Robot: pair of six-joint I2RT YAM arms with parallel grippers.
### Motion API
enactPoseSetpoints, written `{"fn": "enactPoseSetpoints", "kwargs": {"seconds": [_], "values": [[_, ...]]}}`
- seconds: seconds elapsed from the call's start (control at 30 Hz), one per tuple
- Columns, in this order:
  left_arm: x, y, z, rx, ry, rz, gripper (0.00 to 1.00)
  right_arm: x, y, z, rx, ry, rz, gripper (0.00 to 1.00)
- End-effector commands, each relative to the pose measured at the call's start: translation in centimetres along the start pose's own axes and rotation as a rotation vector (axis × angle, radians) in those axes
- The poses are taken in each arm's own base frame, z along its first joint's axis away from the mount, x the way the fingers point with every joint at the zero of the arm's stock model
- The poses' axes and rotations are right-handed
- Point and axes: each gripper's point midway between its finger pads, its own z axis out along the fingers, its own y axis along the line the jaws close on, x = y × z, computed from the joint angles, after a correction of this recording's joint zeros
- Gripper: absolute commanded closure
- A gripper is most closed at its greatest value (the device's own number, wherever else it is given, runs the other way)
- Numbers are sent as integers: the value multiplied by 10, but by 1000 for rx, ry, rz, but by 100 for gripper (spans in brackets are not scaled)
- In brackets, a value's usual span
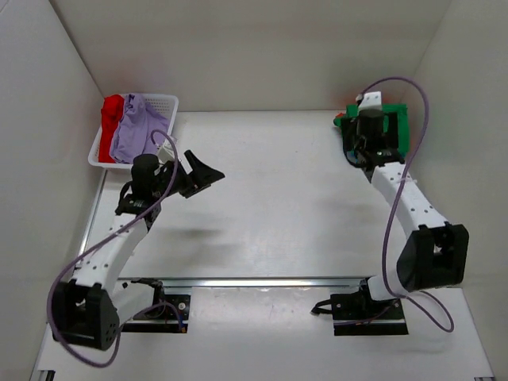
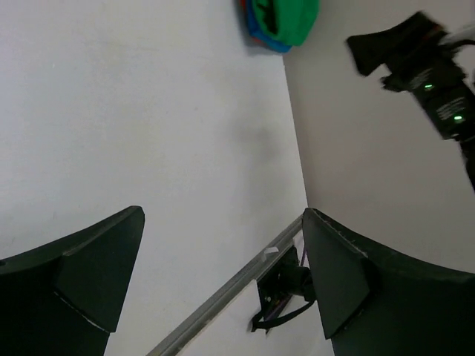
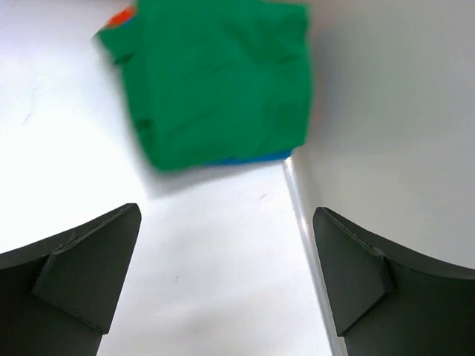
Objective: Fold and stack the t-shirts
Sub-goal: Put the neatly folded tshirt into the corner of the board with the right arm
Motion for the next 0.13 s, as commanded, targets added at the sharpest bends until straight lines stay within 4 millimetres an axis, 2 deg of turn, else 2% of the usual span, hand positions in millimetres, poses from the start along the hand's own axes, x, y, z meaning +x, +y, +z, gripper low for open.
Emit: {"fn": "enactPoseSetpoints", "kwargs": {"seconds": [0.0, 0.1], "values": [[-2, -22, -19, 26, -53, 178, 1, 25, 18, -20, -39, 5, -36, 1], [-1, -17, -23, -84, -68, 298, 2, 39, 39, -44, -92, 13, -109, 1]]}}
